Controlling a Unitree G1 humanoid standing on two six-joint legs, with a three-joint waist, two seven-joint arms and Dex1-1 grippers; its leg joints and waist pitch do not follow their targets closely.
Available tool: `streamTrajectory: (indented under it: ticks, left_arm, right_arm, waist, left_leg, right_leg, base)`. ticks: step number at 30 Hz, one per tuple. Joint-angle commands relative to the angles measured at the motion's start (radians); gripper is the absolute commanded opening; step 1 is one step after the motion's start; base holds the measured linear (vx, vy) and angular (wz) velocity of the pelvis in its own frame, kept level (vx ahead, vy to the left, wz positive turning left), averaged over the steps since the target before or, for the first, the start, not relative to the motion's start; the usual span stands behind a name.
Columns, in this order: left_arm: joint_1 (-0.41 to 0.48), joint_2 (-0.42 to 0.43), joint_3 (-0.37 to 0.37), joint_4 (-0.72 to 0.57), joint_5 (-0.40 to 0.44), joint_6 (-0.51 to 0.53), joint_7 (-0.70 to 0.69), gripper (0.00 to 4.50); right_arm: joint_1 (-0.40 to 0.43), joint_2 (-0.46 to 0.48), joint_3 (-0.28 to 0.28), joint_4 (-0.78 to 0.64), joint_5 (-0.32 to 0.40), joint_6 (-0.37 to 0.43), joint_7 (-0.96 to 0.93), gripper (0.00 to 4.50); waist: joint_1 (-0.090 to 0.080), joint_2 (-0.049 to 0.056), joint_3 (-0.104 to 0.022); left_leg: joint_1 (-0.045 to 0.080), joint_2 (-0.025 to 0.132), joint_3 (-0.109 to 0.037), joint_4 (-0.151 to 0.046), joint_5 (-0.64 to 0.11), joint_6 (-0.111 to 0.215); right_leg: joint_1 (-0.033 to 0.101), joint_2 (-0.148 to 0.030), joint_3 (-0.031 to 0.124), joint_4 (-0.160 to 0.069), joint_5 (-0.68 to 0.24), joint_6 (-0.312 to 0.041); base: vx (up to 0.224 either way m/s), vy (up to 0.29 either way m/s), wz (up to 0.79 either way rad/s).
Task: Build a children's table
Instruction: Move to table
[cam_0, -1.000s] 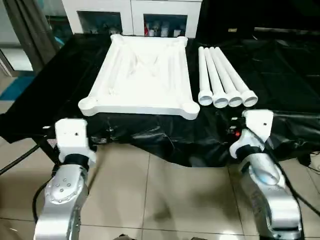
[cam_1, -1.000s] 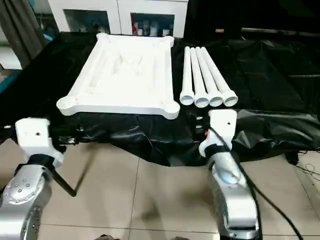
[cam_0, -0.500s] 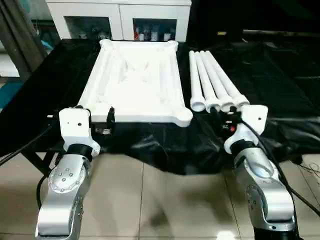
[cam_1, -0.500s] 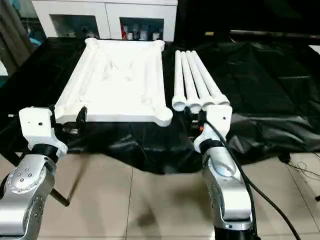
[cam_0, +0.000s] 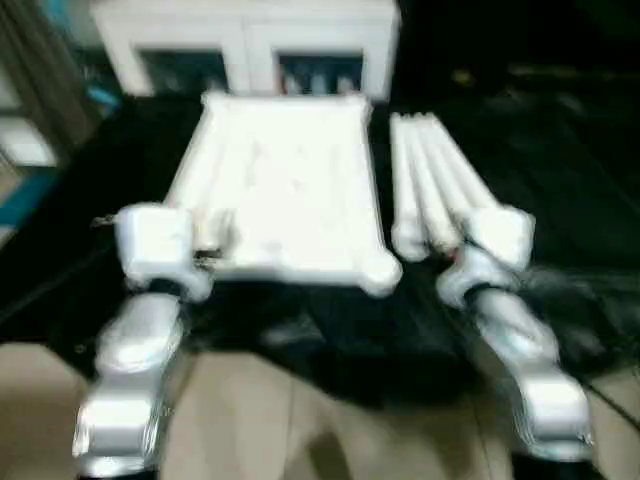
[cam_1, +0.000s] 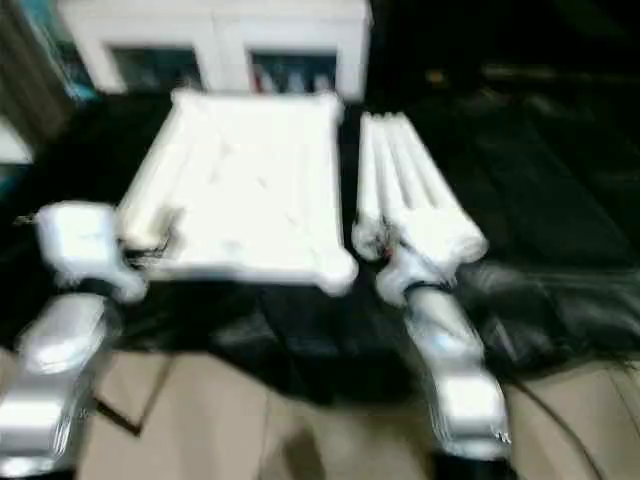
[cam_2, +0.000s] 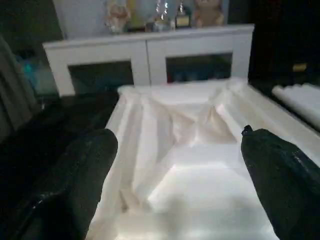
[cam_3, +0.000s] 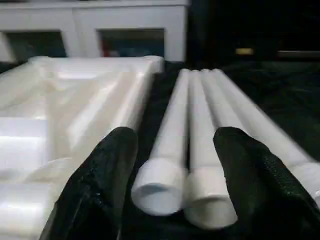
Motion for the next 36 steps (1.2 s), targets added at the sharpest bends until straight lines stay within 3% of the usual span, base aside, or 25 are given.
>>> streamTrajectory:
  ticks: [1,2,3,4,5,7,9,10,11,12,13,14,15,16,17,19,22,23,24,25,26,28,29,30,36]
  left_arm:
    - [0.002,0.014,0.024,0.006,0.001,-0.006,-0.003,4.5]
    - [-0.002,0.013,0.02,0.01,0.002,-0.008,-0.004,4.5]
    - [-0.004,0.013,0.018,0.013,0.002,-0.009,-0.004,4.5]
    - [-0.004,0.013,0.018,0.013,0.002,-0.009,-0.004,4.5]
    - [-0.008,0.014,0.015,0.018,-0.001,-0.01,-0.006,4.5]
    - [-0.008,0.013,0.016,0.019,-0.002,-0.011,-0.008,4.5]
    - [-0.009,0.012,0.013,0.022,-0.001,-0.013,-0.01,4.5]
    - [-0.008,0.012,0.011,0.023,-0.001,-0.014,-0.013,4.5]
    - [-0.008,0.013,0.008,0.023,0.0,-0.015,-0.015,4.5]
    - [-0.007,0.013,0.007,0.024,-0.001,-0.017,-0.02,4.5]
    - [-0.006,0.012,0.005,0.023,-0.002,-0.017,-0.022,4.5]
    - [-0.005,0.012,0.002,0.021,-0.001,-0.016,-0.023,4.5]
    - [-0.005,0.012,0.002,0.021,-0.001,-0.016,-0.023,4.5]
    - [-0.005,0.011,0.0,0.019,0.0,-0.015,-0.024,4.5]
    - [-0.003,0.008,-0.009,0.02,0.001,-0.013,-0.027,4.5]
    - [-0.002,0.008,-0.014,0.021,-0.002,-0.013,-0.03,4.5]
    - [-0.006,0.009,-0.021,0.026,0.001,-0.011,-0.038,4.5]
    - [-0.009,0.01,-0.022,0.029,-0.004,-0.011,-0.047,4.5]
    - [-0.011,0.01,-0.022,0.032,-0.021,-0.008,-0.065,4.5]
    - [-0.013,0.01,-0.022,0.034,-0.038,-0.005,-0.083,4.5]
    - [-0.014,0.015,-0.026,0.035,-0.059,-0.007,-0.111,4.5]
    - [-0.025,0.04,-0.048,0.039,-0.104,0.015,-0.195,4.5]
    - [-0.027,0.045,-0.052,0.041,-0.113,0.021,-0.211,4.5]
    - [-0.032,0.063,-0.07,0.043,-0.11,0.024,-0.239,4.5]
    - [-0.116,0.226,-0.228,0.153,-0.061,-0.025,-0.523,4.22]
  right_arm:
    - [-0.025,0.022,0.031,-0.009,-0.003,-0.003,-0.002,2.83]
    - [-0.026,0.021,0.028,-0.008,-0.006,-0.003,-0.004,2.83]
    - [-0.027,0.021,0.025,-0.007,-0.007,-0.004,-0.005,2.83]
    - [-0.027,0.021,0.025,-0.007,-0.007,-0.004,-0.005,2.83]
    - [-0.03,0.019,0.023,-0.003,-0.01,-0.007,-0.009,2.83]
    - [-0.031,0.018,0.024,-0.001,-0.009,-0.009,-0.011,2.83]
    - [-0.032,0.015,0.024,-0.001,-0.007,-0.01,-0.011,2.83]
    - [-0.033,0.014,0.026,-0.002,-0.01,-0.009,-0.01,2.83]
    - [-0.034,0.013,0.027,-0.004,-0.011,-0.009,-0.009,2.83]
    - [-0.035,0.014,0.027,-0.006,-0.011,-0.01,-0.008,2.83]
    - [-0.035,0.015,0.028,-0.006,-0.01,-0.009,-0.006,2.83]
    - [-0.036,0.012,0.029,-0.007,-0.012,-0.008,-0.005,2.83]
    - [-0.036,0.012,0.029,-0.007,-0.012,-0.008,-0.005,2.83]
    - [-0.035,0.008,0.033,-0.007,-0.014,-0.007,-0.006,2.83]
    - [-0.032,0.0,0.031,-0.01,-0.014,-0.006,-0.002,2.83]
    - [-0.031,-0.004,0.029,-0.012,-0.014,-0.006,0.002,2.83]
    - [-0.036,-0.012,0.017,-0.012,-0.001,-0.004,0.013,2.83]
    - [-0.04,-0.02,0.015,-0.009,0.001,-0.005,0.022,2.83]
    - [-0.044,-0.033,0.015,-0.008,0.004,-0.008,0.041,2.83]
    - [-0.048,-0.046,0.016,-0.006,0.008,-0.012,0.06,2.83]
    - [-0.053,-0.066,0.019,-0.008,0.02,-0.01,0.093,2.83]
    - [-0.066,-0.119,0.035,-0.007,0.04,0.003,0.166,2.83]
    - [-0.068,-0.128,0.038,-0.006,0.042,0.005,0.179,2.83]
    - [-0.071,-0.146,0.044,-0.005,0.047,0.008,0.205,2.83]
    - [-0.076,-0.353,0.134,0.002,0.057,-0.017,0.5,2.86]
  waist:
    - [0.031,0.022,-0.054]
    - [-0.009,0.113,-0.089]
    - [-0.058,0.118,-0.074]
    - [-0.03,0.1,-0.072]
    - [-0.034,0.084,-0.071]
    - [-0.035,0.051,-0.052]
    - [-0.032,0.002,-0.033]
    - [-0.01,-0.035,-0.022]
    - [0.001,-0.037,-0.019]
    - [0.023,-0.017,-0.025]
    - [0.031,-0.032,-0.017]
    - [0.053,-0.011,-0.027]
    - [0.047,-0.014,-0.024]
    - [0.045,0.016,-0.026]
    - [0.004,0.053,-0.011]
    - [-0.046,0.065,-0.071]
    - [-0.056,0.054,-0.055]
    - [-0.053,0.029,-0.059]
    - [-0.052,0.005,-0.061]
    - [-0.025,-0.048,-0.067]
    - [-0.003,-0.03,-0.073]
    - [-0.001,-0.011,-0.063]
    - [-0.009,0.024,-0.059]
    - [-0.019,0.038,-0.062]
    - [-0.011,0.025,-0.036]
  left_leg:
    - [-0.052,0.059,-0.021,-0.158,0.253,-0.027]
    - [0.134,0.138,-0.114,-0.204,0.277,0.079]
    - [0.145,0.19,-0.191,-0.225,0.33,0.208]
    - [0.143,0.198,-0.202,-0.211,0.353,0.313]
    - [0.133,0.193,-0.177,-0.219,0.26,0.311]
    - [0.105,0.177,-0.129,-0.266,0.039,0.295]
    - [0.077,0.113,-0.064,-0.279,-0.221,0.213]
    - [0.1,0.015,0.047,-0.116,-0.24,0.058]
    - [0.063,0.005,0.033,-0.042,-0.093,-0.015]
    - [0.042,0.006,0.014,-0.047,-0.053,-0.053]
    - [0.031,-0.001,0.004,-0.058,-0.045,-0.11]
    - [0.049,-0.003,-0.001,-0.085,-0.024,-0.143]
    - [0.033,0.004,-0.014,-0.108,0.004,-0.122]
    - [0.049,0.027,-0.031,-0.18,0.048,-0.093]
    - [0.104,0.099,-0.087,-0.262,-0.033,-0.047]
    - [0.233,0.207,-0.172,-0.278,-0.08,0.112]
    - [0.18,0.136,-0.121,-0.256,0.244,0.3]
    - [0.174,0.078,-0.079,-0.223,0.279,0.286]
    - [0.154,0.04,-0.048,-0.197,0.264,0.252]
    - [0.036,-0.022,-0.009,-0.128,0.158,0.169]
    - [-0.014,0.011,-0.028,-0.075,0.153,0.066]
    - [-0.023,0.057,-0.044,-0.133,0.336,-0.061]
    - [-0.006,0.073,-0.031,-0.194,0.448,-0.093]
    - [0.01,0.097,-0.032,-0.19,0.475,-0.08]
    - [0.039,0.118,0.001,-0.227,-0.05,-0.05]
  right_leg:
    - [0.092,-0.031,-0.006,-0.057,0.584,-0.197]
    - [-0.077,0.032,-0.13,0.074,0.206,-0.058]
    - [-0.134,0.029,-0.144,0.151,-0.012,-0.008]
    - [-0.162,-0.006,-0.13,0.167,-0.093,0.019]
    - [-0.179,-0.021,-0.122,0.177,-0.012,0.061]
    - [-0.184,-0.031,-0.107,0.151,0.119,0.057]
    - [-0.134,-0.068,-0.064,0.006,0.178,-0.013]
    - [-0.129,-0.106,0.049,-0.157,-0.459,-0.007]
    - [-0.064,-0.133,0.151,-0.178,-0.766,-0.124]
    - [-0.035,-0.124,0.174,-0.157,-0.748,-0.154]
    - [-0.013,-0.066,0.206,-0.143,-0.579,-0.197]
    - [-0.011,-0.008,0.23,-0.135,-0.383,-0.204]
    - [-0.002,0.003,0.21,-0.126,-0.275,-0.204]
    - [-0.025,0.035,0.159,-0.118,-0.154,-0.173]
    - [-0.098,0.062,0.079,-0.054,-0.142,-0.144]
    - [-0.218,-0.004,-0.064,0.1,-0.025,-0.086]
    - [-0.254,-0.037,-0.125,0.098,0.148,0.029]
    - [-0.234,-0.058,-0.113,0.018,0.236,-0.028]
    - [-0.203,-0.079,-0.095,-0.025,0.298,-0.061]
    - [-0.064,-0.161,0.005,-0.09,0.308,-0.163]
    - [-0.004,-0.241,0.061,-0.063,0.574,-0.315]
    - [-0.031,-0.186,-0.003,-0.017,1.014,-0.354]
    - [-0.07,-0.1,-0.07,0.0,0.937,-0.31]
    - [-0.092,-0.057,-0.085,-0.001,0.721,-0.273]
    - [-0.109,-0.095,-0.057,-0.072,0.076,-0.305]
  base:
    - [-0.058,0.032,0.03]
    - [-0.058,0.032,0.03]
    - [-0.038,0.001,-0.25]
    - [0.113,-0.007,-0.25]
    - [0.113,-0.007,-0.25]
    - [0.075,0.018,0.05]
    - [0.057,-0.037,0.04]
    - [0.062,-0.121,-0.1]
    - [0.062,-0.121,-0.1]
    - [0.109,-0.098,-0.31]
    - [0.126,-0.064,-0.36]
    - [0.126,-0.064,-0.36]
    - [0.104,-0.021,-0.23]
    - [0.099,0.069,-0.1]
    - [0.099,0.069,-0.1]
    - [0.132,0.078,0.12]
    - [0.127,0.046,0.1]
    - [0.115,0.019,0.02]
    - [0.125,-0.034,0.02]
    - [0.142,-0.042,0.09]
    - [0.142,-0.042,0.09]
    - [0.049,-0.014,0.04]
    - [0.0,0.0,0.0]
    - [-0.117,-0.029,-0.06]
    - [-0.029,0.008,0.06]
